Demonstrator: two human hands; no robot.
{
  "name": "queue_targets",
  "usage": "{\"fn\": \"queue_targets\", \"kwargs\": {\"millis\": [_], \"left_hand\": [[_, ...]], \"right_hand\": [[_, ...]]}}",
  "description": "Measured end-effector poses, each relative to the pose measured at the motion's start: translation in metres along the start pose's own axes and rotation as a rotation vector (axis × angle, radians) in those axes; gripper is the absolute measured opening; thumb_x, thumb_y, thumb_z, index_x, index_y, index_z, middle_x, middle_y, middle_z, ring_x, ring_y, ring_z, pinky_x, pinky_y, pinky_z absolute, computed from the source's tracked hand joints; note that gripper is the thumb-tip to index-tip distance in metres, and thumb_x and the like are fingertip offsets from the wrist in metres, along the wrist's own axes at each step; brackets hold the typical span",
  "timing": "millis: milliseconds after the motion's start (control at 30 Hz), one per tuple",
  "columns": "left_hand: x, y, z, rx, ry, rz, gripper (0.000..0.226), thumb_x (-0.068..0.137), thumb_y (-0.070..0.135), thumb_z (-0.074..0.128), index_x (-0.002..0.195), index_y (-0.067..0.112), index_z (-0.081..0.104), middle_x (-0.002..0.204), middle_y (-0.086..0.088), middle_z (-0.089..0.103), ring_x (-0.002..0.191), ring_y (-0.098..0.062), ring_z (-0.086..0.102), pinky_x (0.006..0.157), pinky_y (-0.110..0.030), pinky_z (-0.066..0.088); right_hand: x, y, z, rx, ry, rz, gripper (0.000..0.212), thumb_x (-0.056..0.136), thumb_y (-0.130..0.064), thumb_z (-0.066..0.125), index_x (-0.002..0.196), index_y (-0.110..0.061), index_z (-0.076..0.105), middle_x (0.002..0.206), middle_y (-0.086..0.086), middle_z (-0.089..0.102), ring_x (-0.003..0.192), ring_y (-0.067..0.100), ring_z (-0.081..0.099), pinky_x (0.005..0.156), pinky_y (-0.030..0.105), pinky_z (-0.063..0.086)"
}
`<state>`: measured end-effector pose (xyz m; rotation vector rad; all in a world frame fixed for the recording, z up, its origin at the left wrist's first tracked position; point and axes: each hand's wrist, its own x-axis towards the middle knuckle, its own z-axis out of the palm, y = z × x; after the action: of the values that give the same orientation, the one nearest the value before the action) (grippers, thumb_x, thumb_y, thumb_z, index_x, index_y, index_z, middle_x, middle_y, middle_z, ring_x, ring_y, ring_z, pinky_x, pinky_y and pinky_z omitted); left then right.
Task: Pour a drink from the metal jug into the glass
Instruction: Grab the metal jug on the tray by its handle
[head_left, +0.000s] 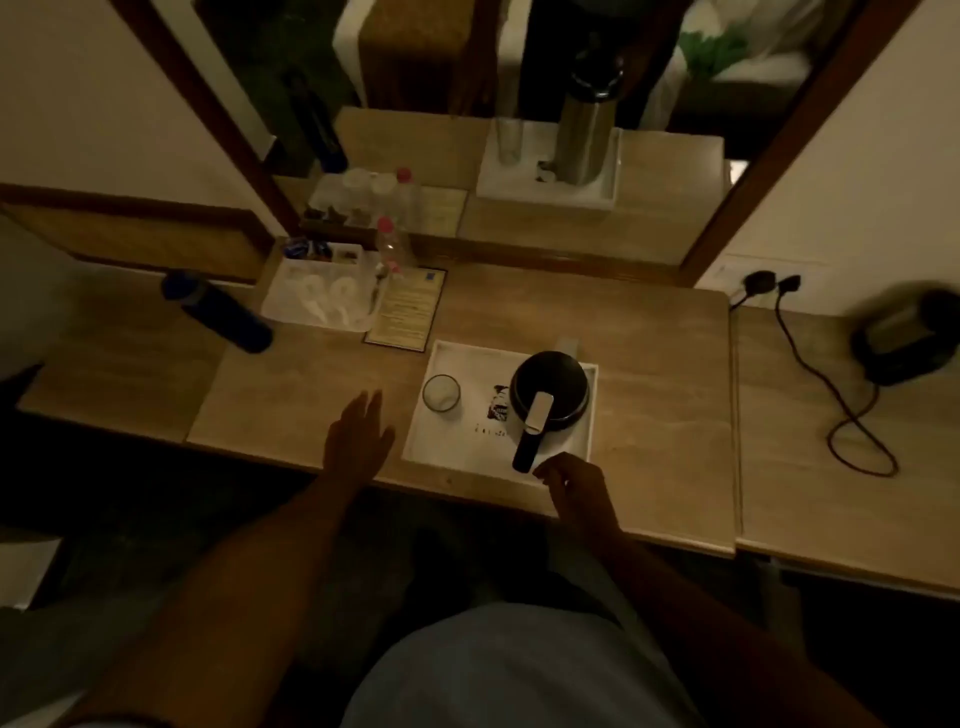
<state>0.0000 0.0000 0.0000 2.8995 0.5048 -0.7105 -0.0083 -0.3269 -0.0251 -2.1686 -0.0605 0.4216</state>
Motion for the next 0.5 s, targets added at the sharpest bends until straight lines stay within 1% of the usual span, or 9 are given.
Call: {"fn": "queue_targets", "kwargs": {"millis": [67,167,233,267,300,333,400,467,500], "left_hand": [[0.011,-0.003,0.0,0.012,-0.034,-0.009,0.069,0.113,0.041,0.041,0.171,0.018,0.013,0.177,-0.011,0.014,0.165,-0.027,0.02,0.129,-0.043,0.032],[0.035,-0.01,0.003,-0.002,-0.087,0.007,0.067,0.113,0.038,0.044,0.171,0.021,0.015,0.177,-0.013,0.012,0.165,-0.031,0.017,0.129,-0.045,0.032],[0.052,-0.014,0.004,-0.023,-0.115,0.018,0.067,0.113,0.035,0.046,0.171,0.022,0.014,0.177,-0.014,0.008,0.166,-0.034,0.011,0.131,-0.047,0.028],[0.062,-0.016,0.004,-0.023,-0.129,0.037,0.068,0.113,0.034,0.047,0.171,0.023,0.014,0.177,-0.015,0.005,0.166,-0.036,0.008,0.132,-0.049,0.026],[0.071,-0.019,0.004,-0.027,-0.14,0.053,0.069,0.113,0.033,0.048,0.172,0.024,0.013,0.177,-0.016,0.002,0.166,-0.037,0.005,0.132,-0.051,0.025],[0.082,-0.023,0.003,-0.032,-0.154,0.07,0.07,0.112,0.032,0.049,0.172,0.025,0.012,0.177,-0.015,-0.001,0.167,-0.038,0.002,0.133,-0.053,0.023],[0.096,-0.028,0.003,-0.039,-0.183,0.09,0.074,0.111,0.03,0.052,0.172,0.028,0.01,0.178,-0.014,-0.006,0.167,-0.039,-0.003,0.132,-0.056,0.021],[0.108,-0.032,0.004,-0.048,-0.224,0.101,0.077,0.11,0.029,0.055,0.172,0.029,0.009,0.178,-0.013,-0.01,0.167,-0.038,-0.005,0.132,-0.058,0.02],[0.115,-0.035,0.006,-0.046,-0.248,0.11,0.078,0.11,0.029,0.056,0.172,0.029,0.009,0.178,-0.012,-0.01,0.166,-0.038,-0.006,0.132,-0.059,0.02]], "right_hand": [[0.01,-0.004,0.0,0.19,0.088,0.118,0.028,0.1,0.01,0.049,0.101,0.005,0.077,0.104,0.02,0.078,0.098,0.035,0.073,0.089,0.046,0.057],[0.019,-0.025,0.005,0.421,0.092,0.214,0.037,0.107,0.008,0.037,0.114,0.009,0.072,0.117,0.02,0.074,0.108,0.036,0.069,0.097,0.053,0.053],[0.022,-0.033,0.014,0.516,0.048,0.203,0.043,0.11,0.002,0.028,0.118,0.011,0.069,0.115,0.024,0.075,0.111,0.038,0.069,0.101,0.049,0.052],[0.023,-0.04,0.018,0.584,0.042,0.232,0.046,0.11,0.0,0.024,0.118,0.011,0.068,0.11,0.024,0.077,0.11,0.038,0.07,0.102,0.046,0.052],[0.027,-0.046,0.024,0.692,0.04,0.276,0.048,0.111,-0.001,0.02,0.118,0.009,0.066,0.102,0.019,0.08,0.104,0.037,0.073,0.1,0.045,0.053],[0.032,-0.051,0.031,0.783,0.049,0.324,0.047,0.111,0.0,0.018,0.119,0.006,0.064,0.093,0.011,0.082,0.092,0.036,0.076,0.094,0.045,0.055],[0.036,-0.058,0.043,0.889,0.123,0.377,0.04,0.11,0.002,0.02,0.119,0.009,0.059,0.079,0.004,0.081,0.065,0.029,0.076,0.076,0.047,0.058],[0.036,-0.057,0.053,0.894,0.238,0.385,0.038,0.109,0.002,0.026,0.107,0.016,0.061,0.068,0.006,0.073,0.049,0.027,0.064,0.062,0.041,0.054],[0.035,-0.056,0.058,0.894,0.28,0.384,0.041,0.109,0.0,0.027,0.096,0.012,0.065,0.063,0.008,0.067,0.044,0.025,0.056,0.058,0.037,0.052]]}}
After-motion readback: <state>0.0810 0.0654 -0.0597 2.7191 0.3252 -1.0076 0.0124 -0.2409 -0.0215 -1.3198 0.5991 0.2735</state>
